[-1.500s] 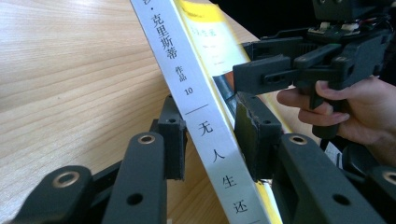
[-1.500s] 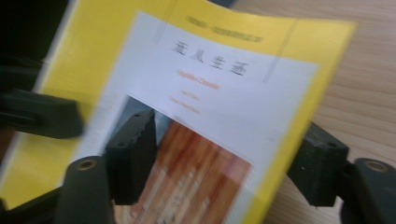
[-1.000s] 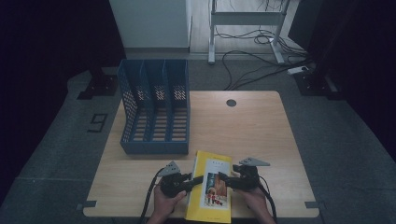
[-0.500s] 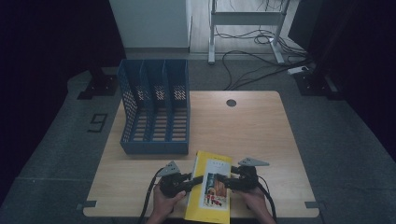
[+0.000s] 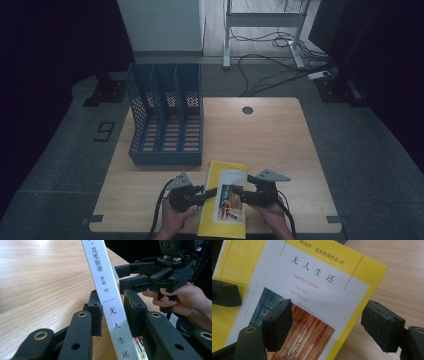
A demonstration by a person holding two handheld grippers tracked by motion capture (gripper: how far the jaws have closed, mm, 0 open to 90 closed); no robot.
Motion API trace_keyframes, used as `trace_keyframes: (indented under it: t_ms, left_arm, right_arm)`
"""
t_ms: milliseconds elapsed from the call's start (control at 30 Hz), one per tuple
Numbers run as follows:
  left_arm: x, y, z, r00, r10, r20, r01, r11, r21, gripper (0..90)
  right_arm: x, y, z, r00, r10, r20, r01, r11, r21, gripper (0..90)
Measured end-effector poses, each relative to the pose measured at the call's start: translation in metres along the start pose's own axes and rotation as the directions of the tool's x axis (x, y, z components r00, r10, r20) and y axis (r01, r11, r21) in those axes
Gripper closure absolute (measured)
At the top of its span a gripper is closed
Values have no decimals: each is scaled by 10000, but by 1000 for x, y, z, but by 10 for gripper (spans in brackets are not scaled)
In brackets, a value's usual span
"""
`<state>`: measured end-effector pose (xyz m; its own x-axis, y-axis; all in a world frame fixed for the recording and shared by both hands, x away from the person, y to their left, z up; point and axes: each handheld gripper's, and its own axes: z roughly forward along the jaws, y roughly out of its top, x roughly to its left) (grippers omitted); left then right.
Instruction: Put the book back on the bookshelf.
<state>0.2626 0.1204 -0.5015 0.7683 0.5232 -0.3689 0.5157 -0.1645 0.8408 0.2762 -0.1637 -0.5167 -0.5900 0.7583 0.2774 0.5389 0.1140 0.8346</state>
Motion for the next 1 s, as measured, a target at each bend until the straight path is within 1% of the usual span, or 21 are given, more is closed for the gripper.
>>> trace_keyframes:
  t_ms: [33, 100, 133, 167, 233, 267, 367, 700, 767, 800, 833, 867, 1000]
  left_arm:
    - [-2, 2, -2, 10000, 79, -9, -79, 9999, -108, 692]
    - [-4, 2, -3, 9999, 124, -6, -124, 9998, -162, 694]
    - [-5, 3, -4, 9998, 198, 6, -198, 9996, -197, 694]
    - [-7, 5, -5, 9995, 307, 10, -306, 9991, -280, 695]
    - [-9, 5, -6, 9993, 384, -3, -384, 9988, -293, 696]
    - [-9, 6, -6, 9990, 456, -3, -456, 9985, -296, 696]
    - [-10, 6, -6, 9989, 471, 43, -470, 9985, -295, 697]
    - [-11, 7, -7, 9989, 463, 42, -461, 9983, -365, 697]
    - [-12, 7, -8, 9988, 490, 65, -488, 9981, -387, 699]
    - [-13, 8, -8, 9987, 511, 87, -507, 9979, -411, 701]
    - [-13, 8, -8, 9987, 511, 87, -507, 9979, -411, 703]
    - [-13, 8, -8, 9985, 539, 87, -535, 9975, -452, 704]
    - [-14, 8, -8, 9982, 603, 75, -599, 9972, -445, 704]
  right_arm:
    - [2, 2, -3, 10000, -81, 16, 81, 9998, -160, 254]
    - [3, 5, -6, 9999, -116, -22, 115, 9993, -364, 262]
    - [3, 5, -6, 9999, -116, -22, 115, 9993, -364, 262]
    - [5, 7, -10, 9998, -208, -21, 207, 9982, -558, 266]
    - [6, 8, -12, 9996, -294, 5, 294, 9975, -640, 269]
    - [7, 9, -15, 9992, -389, 45, 391, 9959, -819, 277]
    - [8, 10, -16, 9991, -411, 47, 414, 9945, -967, 283]
    - [12, 11, -19, 9981, -615, 41, 616, 9911, -1184, 294]
    - [14, 12, -21, 9976, -697, 2, 692, 9896, -1260, 299]
    - [16, 13, -22, 9969, -790, 42, 788, 9872, -1385, 303]
    - [16, 13, -22, 9969, -790, 42, 788, 9872, -1385, 303]
    - [18, 13, -23, 9959, -901, 120, 909, 9849, -1474, 306]
    - [18, 13, -24, 9957, -915, 121, 923, 9837, -1544, 307]
